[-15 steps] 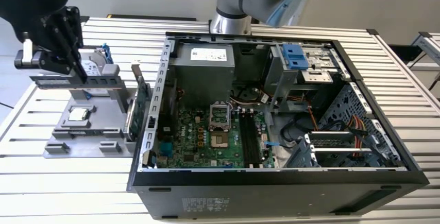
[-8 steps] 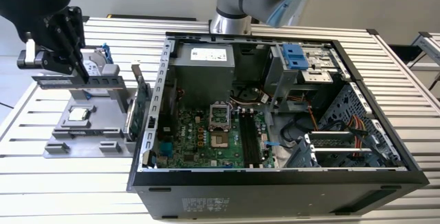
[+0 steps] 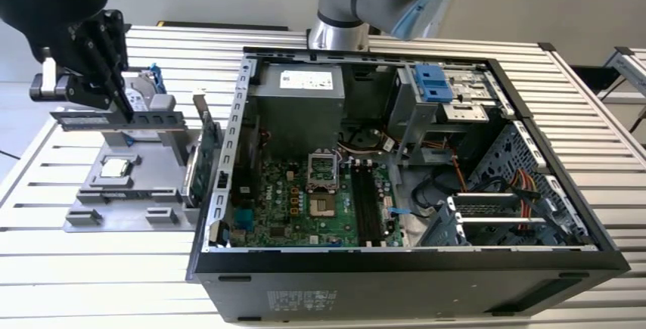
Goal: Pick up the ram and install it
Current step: 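Pick up the ram and move it above insertion slot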
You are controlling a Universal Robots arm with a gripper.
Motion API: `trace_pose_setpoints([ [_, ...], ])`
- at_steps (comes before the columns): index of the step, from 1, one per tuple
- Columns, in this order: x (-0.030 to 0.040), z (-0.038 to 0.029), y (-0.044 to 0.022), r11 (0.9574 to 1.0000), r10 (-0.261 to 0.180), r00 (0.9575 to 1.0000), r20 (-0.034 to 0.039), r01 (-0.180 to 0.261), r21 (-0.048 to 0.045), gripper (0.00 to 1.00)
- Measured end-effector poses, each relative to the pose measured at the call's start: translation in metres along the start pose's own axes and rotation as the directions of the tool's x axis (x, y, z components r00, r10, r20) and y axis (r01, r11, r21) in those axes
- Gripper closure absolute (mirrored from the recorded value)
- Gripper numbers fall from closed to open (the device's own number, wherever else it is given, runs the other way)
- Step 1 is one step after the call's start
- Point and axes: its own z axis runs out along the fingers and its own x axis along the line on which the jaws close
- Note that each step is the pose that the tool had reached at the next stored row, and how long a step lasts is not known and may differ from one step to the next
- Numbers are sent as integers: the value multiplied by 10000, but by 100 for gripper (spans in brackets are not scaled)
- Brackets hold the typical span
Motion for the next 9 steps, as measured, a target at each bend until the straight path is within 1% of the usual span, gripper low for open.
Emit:
trace_pose_setpoints([
  [9,1,0,-50,10000,0,10000,0,0,-1,100],
])
